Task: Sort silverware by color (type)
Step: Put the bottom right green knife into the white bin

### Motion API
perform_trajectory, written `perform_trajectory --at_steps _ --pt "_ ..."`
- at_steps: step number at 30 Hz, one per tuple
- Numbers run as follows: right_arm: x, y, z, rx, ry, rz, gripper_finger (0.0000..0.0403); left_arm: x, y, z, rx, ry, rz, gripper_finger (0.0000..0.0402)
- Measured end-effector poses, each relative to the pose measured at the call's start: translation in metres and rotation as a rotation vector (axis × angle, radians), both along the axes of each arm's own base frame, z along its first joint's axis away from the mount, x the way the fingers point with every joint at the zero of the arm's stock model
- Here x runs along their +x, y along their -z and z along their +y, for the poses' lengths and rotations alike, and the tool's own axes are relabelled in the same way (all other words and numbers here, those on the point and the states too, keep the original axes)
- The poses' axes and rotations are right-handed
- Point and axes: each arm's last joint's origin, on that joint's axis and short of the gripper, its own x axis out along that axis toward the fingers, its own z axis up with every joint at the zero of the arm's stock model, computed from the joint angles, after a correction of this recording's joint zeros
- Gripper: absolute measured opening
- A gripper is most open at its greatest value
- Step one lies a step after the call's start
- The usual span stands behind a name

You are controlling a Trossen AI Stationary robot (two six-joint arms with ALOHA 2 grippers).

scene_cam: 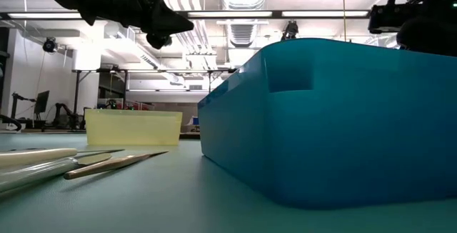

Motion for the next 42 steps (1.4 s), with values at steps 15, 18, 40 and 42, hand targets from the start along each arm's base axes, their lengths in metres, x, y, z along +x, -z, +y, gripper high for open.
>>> perform_trajectory --at_steps 15,18,40,42 --pt "0.001 0.013 0.001 0.161 0.021 0.034 0.0014 0.000 0.000 0.000 0.000 0.000 -0.001 0.0000" --pt "0.001 0.013 0.001 0.172 0.034 0.027 0.0033 0.000 0.000 0.000 -0.004 -0.001 0.000 0.0000" --pt "0.004 0.014 -0.004 0.335 0.283 -0.015 0.0152 0.000 0.000 0.000 -0.008 -0.001 -0.001 0.0000" --pt "0.004 0.016 -0.006 0.383 0.352 -0.006 0.0170 0.000 0.000 0.000 -0.008 -0.001 -0.001 0.0000"
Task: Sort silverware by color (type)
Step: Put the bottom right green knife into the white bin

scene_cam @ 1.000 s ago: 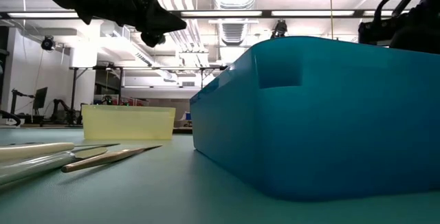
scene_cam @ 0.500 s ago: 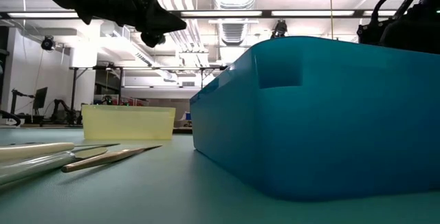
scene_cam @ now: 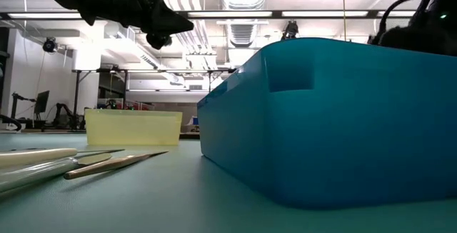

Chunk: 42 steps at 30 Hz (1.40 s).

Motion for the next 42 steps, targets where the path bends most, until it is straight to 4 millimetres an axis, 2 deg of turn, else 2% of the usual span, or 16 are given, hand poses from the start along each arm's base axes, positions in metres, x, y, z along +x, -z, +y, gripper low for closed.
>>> perform_trajectory --at_steps 6,10,14,19,28,31,34,42 --pt "0.002 0.002 -0.006 0.024 0.118 -0.015 0.0233 0.000 0.000 0.000 0.001 0.000 -0.001 0.0000" --pt "0.006 0.007 -0.008 0.023 0.137 -0.009 0.0256 0.000 0.000 0.000 0.001 0.000 -0.001 0.0000" --pt "0.011 0.017 -0.007 0.032 0.128 0.049 0.0258 0.000 0.000 0.000 0.001 0.000 -0.002 0.0000" --pt "0.016 0.025 -0.005 0.092 0.196 0.103 0.0248 0.000 0.000 0.000 0.000 0.000 -0.001 0.0000" --pt "0.030 0.035 -0.002 0.059 0.142 0.145 0.0242 0.000 0.000 0.000 -0.001 -0.001 -0.002 0.0000" --pt "0.033 0.040 -0.001 0.041 0.121 0.174 0.0229 0.000 0.000 0.000 -0.001 -0.001 -0.002 0.0000" --pt "0.035 0.043 0.000 0.036 0.116 0.187 0.0196 0.000 0.000 0.000 -0.006 -0.002 -0.002 0.0000" --pt "0.035 0.045 0.001 0.050 0.123 0.196 0.0063 0.000 0.000 0.000 -0.009 -0.002 -0.001 0.0000"
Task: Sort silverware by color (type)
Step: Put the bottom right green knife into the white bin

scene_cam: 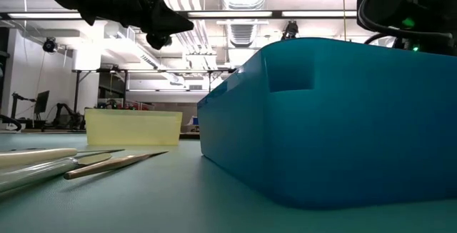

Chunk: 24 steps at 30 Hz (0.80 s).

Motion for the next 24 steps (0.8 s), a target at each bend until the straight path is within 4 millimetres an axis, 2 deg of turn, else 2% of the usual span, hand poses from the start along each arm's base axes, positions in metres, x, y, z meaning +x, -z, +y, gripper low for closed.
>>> perform_trajectory --at_steps 3,10,20,24 --pt "0.000 0.000 0.000 0.001 -0.006 0.003 0.0026 0.000 0.000 0.000 0.000 0.000 0.000 0.0000" --pt "-0.001 -0.006 0.000 0.008 -0.013 -0.021 0.0026 0.000 0.000 0.000 -0.001 0.000 0.001 0.0000" --pt "-0.015 -0.034 -0.008 -0.042 -0.007 -0.100 0.0026 0.000 0.000 0.000 -0.001 0.000 0.002 0.0000" --pt "-0.017 -0.048 -0.011 -0.084 -0.039 -0.181 0.0026 0.000 0.000 0.000 -0.001 0.000 0.002 0.0000"
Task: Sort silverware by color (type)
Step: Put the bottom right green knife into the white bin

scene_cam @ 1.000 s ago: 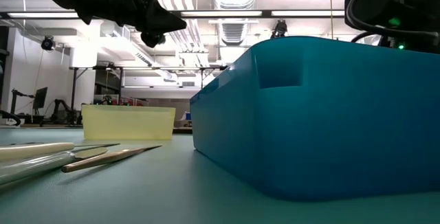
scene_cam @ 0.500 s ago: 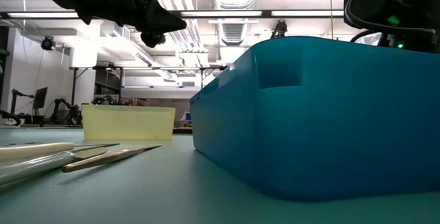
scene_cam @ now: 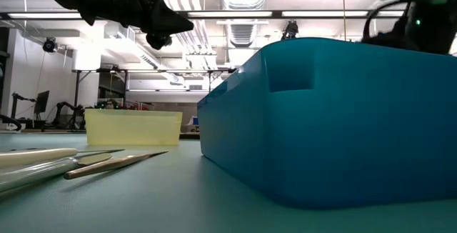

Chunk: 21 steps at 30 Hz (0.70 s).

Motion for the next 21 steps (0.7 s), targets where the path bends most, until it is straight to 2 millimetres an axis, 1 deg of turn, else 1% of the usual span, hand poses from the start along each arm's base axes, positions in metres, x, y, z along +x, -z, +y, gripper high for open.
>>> perform_trajectory --at_steps 3,6,11,16,19,21 --pt "0.001 -0.013 -0.003 -0.054 -0.034 -0.063 0.0025 0.000 0.000 0.000 0.000 0.000 0.000 0.0000" --pt "0.004 -0.029 -0.011 -0.094 -0.065 -0.119 0.0025 0.000 0.000 0.000 0.001 0.000 -0.002 0.0000" --pt "0.018 -0.051 -0.029 -0.163 -0.150 -0.145 0.0025 0.000 0.000 0.000 0.006 0.001 -0.003 0.0000" --pt "0.030 -0.072 -0.058 -0.193 -0.242 -0.073 0.0024 0.000 0.000 0.000 0.010 0.002 -0.002 0.0000" --pt "0.031 -0.083 -0.081 -0.191 -0.293 0.007 0.0024 0.000 0.000 0.000 0.022 0.004 -0.002 0.0000" --pt "0.032 -0.089 -0.097 -0.157 -0.341 0.048 0.0024 0.000 -0.001 0.000 0.033 0.006 -0.004 0.0000"
